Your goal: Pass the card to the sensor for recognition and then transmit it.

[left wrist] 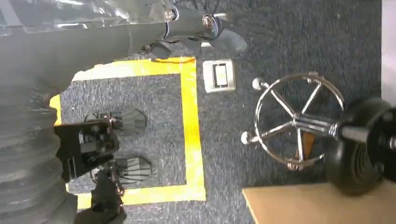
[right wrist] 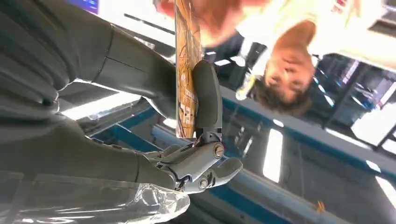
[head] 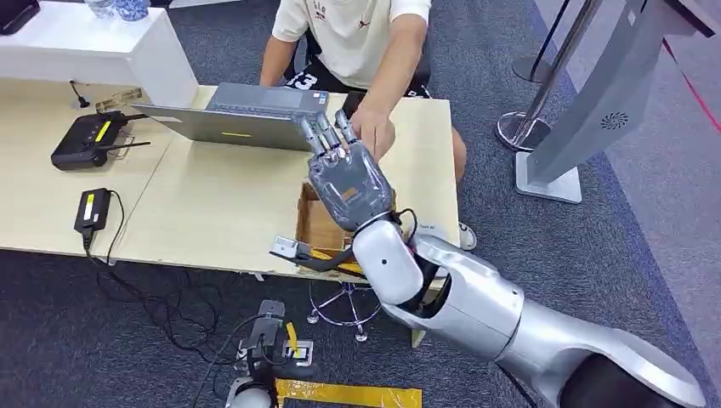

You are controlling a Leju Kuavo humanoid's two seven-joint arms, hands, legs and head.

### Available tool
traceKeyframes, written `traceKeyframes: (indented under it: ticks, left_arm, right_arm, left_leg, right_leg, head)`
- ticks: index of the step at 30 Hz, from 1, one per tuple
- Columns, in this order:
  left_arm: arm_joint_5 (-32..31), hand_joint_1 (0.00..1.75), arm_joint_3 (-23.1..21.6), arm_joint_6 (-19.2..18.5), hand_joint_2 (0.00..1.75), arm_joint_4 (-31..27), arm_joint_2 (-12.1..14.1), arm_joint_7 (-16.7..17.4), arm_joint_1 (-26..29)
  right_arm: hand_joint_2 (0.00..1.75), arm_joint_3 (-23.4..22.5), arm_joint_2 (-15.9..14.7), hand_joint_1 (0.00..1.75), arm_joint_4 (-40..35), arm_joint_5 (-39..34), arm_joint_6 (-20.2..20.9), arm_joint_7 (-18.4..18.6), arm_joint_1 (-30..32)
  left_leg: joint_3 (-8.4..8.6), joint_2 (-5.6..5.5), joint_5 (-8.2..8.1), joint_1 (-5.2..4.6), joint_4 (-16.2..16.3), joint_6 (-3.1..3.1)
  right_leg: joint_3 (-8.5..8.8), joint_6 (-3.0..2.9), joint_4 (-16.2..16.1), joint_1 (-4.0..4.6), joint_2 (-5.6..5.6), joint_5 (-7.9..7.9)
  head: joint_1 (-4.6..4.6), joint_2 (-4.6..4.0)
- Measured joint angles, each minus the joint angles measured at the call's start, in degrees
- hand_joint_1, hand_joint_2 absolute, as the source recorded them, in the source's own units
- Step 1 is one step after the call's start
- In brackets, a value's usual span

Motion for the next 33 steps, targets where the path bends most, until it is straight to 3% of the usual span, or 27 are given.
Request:
traceKeyframes:
  ticks: [5,9,13,14,16,17,20,23,27,33]
  left_arm:
    - [-1.33,0.00,-2.29,-0.09,1.75,-0.79,-0.37,2.01,0.01]
    - [-1.92,0.00,-3.86,0.39,1.75,-1.18,-0.31,3.54,0.22]
    - [-1.73,0.00,-4.85,1.47,1.75,-1.18,0.11,3.72,0.70]
    - [-1.59,0.00,-4.85,1.73,1.75,-1.18,0.22,3.72,0.81]
    - [-1.44,0.00,-5.00,1.95,1.75,-1.25,0.70,3.72,1.18]
    - [-1.64,0.00,-5.02,2.03,1.75,-1.38,1.05,3.72,1.47]
    - [-4.24,0.00,-4.94,2.05,1.75,-1.62,1.64,3.47,2.09]
    - [-8.00,0.00,-4.50,2.05,1.75,-1.88,1.88,3.26,2.94]
    - [-11.65,0.00,-3.39,2.05,1.75,-2.47,2.10,3.28,4.14]
    - [-13.07,0.00,-1.61,2.08,1.75,-3.10,2.30,3.34,4.85]
  right_arm:
    - [1.75,-0.07,-3.87,1.75,-0.53,-2.34,2.47,5.23,-0.03]
    - [1.75,-1.29,-9.37,1.75,-3.58,-3.76,4.80,9.96,1.44]
    - [1.75,-3.15,-15.02,1.75,-7.54,-4.28,6.56,11.56,3.59]
    - [1.75,-3.54,-16.21,0.23,-8.41,-4.28,6.53,11.65,4.13]
    - [1.75,-4.44,-18.45,0.23,-10.04,-4.19,6.03,11.82,5.21]
    - [1.75,-4.83,-19.34,0.00,-10.80,-4.08,5.61,11.93,5.64]
    - [1.75,-5.79,-20.68,0.00,-12.20,-2.13,2.59,12.17,6.44]
    - [1.75,-6.95,-21.00,0.00,-12.74,2.70,-4.47,12.32,7.09]
    - [1.75,-9.81,-20.98,0.00,-13.81,6.97,-10.36,12.35,8.81]
    - [1.75,-15.37,-20.63,0.00,-17.29,6.40,-21.08,12.35,12.27]
  left_leg:
    - [0.02,0.00,0.00,-0.01,0.02,0.00]
    - [0.01,-0.04,-0.01,-0.01,0.04,0.02]
    - [0.00,-0.03,-0.08,-0.01,0.04,0.08]
    - [0.00,-0.03,-0.08,-0.01,0.04,0.07]
    - [-0.01,-0.03,-0.08,-0.01,0.03,0.07]
    - [-0.02,0.00,-0.09,0.00,0.03,0.07]
    - [0.00,0.15,-0.14,0.01,0.02,0.03]
    - [0.01,0.14,-0.14,0.04,0.01,0.03]
    - [0.00,0.12,-0.14,0.05,0.01,0.03]
    - [-0.01,0.08,-0.14,0.03,0.01,0.04]
  right_leg:
    - [0.01,0.02,-0.04,-0.01,0.01,0.02]
    - [0.03,0.02,-0.07,-0.01,-0.04,0.02]
    - [0.03,0.02,-0.07,-0.01,-0.01,0.02]
    - [0.03,0.02,-0.07,-0.01,0.00,0.02]
    - [0.03,0.02,-0.07,-0.01,-0.01,0.01]
    - [0.02,0.02,-0.06,-0.01,-0.01,0.01]
    - [-0.02,0.01,-0.05,0.00,0.10,0.01]
    - [-0.01,0.00,-0.05,0.03,0.10,0.01]
    - [0.02,0.00,-0.05,0.04,0.07,0.00]
    - [0.08,0.01,-0.06,0.02,0.03,0.00]
  head:
    - [0.00,0.00]
    - [0.00,0.00]
    - [-0.02,0.00]
    - [0.02,0.00]
    - [0.02,0.00]
    - [0.00,0.00]
    - [0.00,0.00]
    - [0.00,0.00]
    - [0.00,0.00]
    - [0.00,0.00]
